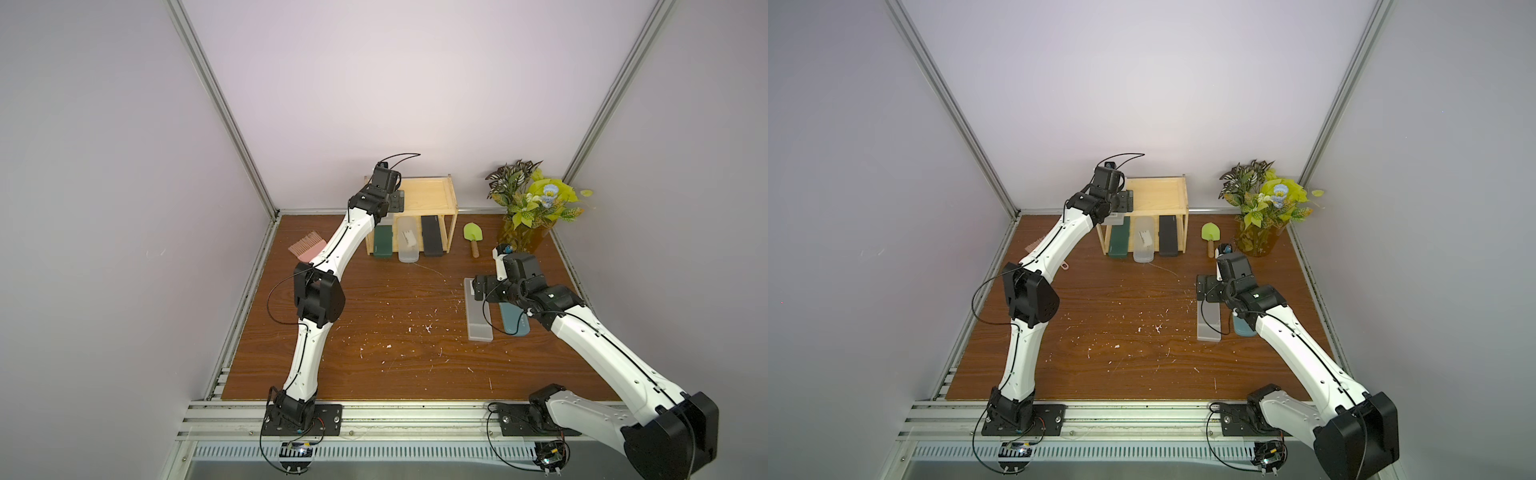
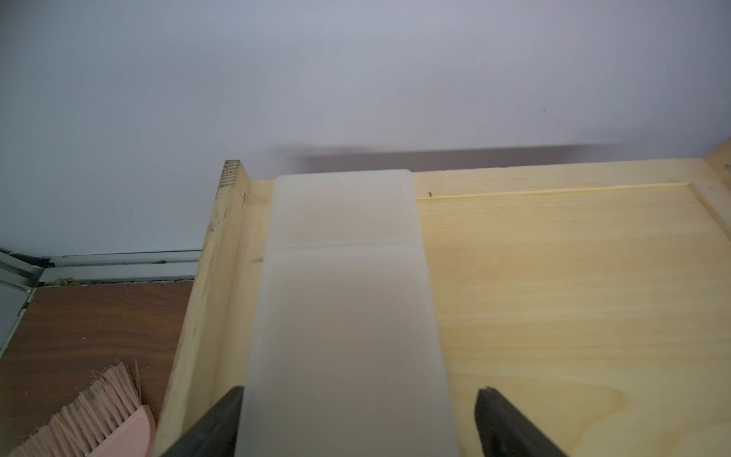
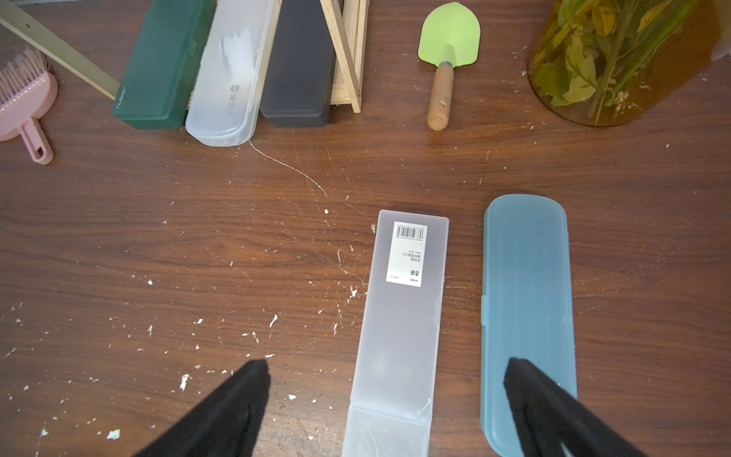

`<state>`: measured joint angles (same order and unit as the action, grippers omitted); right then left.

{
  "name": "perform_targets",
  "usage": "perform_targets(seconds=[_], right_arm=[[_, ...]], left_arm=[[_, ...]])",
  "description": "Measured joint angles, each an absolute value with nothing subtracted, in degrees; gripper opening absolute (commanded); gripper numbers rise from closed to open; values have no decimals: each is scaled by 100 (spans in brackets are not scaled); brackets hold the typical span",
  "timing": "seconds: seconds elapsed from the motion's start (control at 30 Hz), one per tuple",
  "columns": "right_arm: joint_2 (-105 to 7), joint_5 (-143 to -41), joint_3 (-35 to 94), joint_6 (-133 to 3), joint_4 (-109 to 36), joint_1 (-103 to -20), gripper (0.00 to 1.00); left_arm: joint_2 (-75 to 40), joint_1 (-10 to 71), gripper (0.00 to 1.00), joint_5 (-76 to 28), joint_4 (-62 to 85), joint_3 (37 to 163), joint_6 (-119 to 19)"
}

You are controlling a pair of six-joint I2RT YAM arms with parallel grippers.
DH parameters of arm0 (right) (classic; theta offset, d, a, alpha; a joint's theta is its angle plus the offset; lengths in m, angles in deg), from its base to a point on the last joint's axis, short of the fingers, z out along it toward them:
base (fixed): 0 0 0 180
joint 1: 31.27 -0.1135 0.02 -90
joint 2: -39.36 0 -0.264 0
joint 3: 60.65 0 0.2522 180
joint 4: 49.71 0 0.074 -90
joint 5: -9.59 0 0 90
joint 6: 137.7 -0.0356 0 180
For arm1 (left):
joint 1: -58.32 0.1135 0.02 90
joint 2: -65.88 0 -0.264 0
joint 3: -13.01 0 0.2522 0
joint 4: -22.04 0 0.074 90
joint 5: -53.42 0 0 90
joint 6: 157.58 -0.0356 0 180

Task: Remove the pencil cases from the shelf
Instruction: Pick up the pencil case from the shelf, then place the pencil case at the center of the board.

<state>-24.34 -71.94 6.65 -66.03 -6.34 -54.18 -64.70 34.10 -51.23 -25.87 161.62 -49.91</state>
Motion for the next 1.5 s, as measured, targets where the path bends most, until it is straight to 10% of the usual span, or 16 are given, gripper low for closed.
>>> perform_targets(seconds=[0.87, 1.27, 1.5], right_arm=[[-2141, -7297, 1150, -6498, -538, -5292, 99], [-1953, -7507, 1500, -6389, -520, -5287, 100], [-1892, -7631, 1638, -6310, -453, -5287, 100]], left_arm=[[-5322, 3167, 70, -5143, -2631, 15124, -4556], [-2020, 1440, 70, -5840, -919, 9919, -3544], [-2175, 100, 71, -6581, 197, 8186, -2626]])
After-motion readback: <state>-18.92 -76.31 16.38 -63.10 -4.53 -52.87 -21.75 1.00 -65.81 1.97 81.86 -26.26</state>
